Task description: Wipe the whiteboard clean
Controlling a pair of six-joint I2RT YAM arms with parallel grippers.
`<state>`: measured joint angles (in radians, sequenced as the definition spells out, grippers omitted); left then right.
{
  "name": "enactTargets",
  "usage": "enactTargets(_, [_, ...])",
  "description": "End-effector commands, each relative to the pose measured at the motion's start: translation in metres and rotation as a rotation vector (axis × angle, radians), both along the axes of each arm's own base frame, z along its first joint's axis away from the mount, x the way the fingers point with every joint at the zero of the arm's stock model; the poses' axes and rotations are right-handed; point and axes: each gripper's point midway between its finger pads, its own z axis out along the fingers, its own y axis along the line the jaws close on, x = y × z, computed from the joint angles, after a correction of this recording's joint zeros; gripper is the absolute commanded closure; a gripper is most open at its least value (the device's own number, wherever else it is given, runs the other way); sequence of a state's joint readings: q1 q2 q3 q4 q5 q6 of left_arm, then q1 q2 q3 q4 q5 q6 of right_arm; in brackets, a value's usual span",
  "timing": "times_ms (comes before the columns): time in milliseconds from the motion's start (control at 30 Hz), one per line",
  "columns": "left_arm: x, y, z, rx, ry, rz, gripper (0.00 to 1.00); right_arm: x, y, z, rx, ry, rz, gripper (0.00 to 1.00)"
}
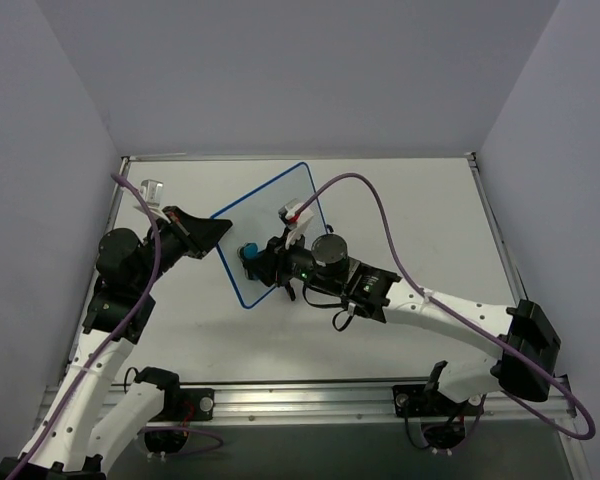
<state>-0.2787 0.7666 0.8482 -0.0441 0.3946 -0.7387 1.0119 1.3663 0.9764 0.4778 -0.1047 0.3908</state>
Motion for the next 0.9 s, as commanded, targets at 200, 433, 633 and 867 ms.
enactTargets(200, [-0.080, -0.030, 0.109, -0.218, -0.286, -0.343, 0.98, 0.061, -0.048, -0.047, -0.086, 0.065, -0.190, 1.00])
enactTargets(433, [-0.089, -0.029, 0.116, -0.217, -0.301, -0.361, 0.98, 0.128, -0.140, -0.090, -0.098, 0.131, -0.418, 1.00])
enactTargets(633, [-0.084, -0.027, 0.114, -0.220, -0.290, -0.332, 0.98, 0.125, -0.126, -0.074, -0.028, 0.119, -0.340, 1.00])
enactTargets(867, [-0.070, -0.027, 0.108, -0.248, -0.254, -0.300, 0.98, 0.057, -0.043, -0.027, 0.005, 0.026, -0.146, 1.00])
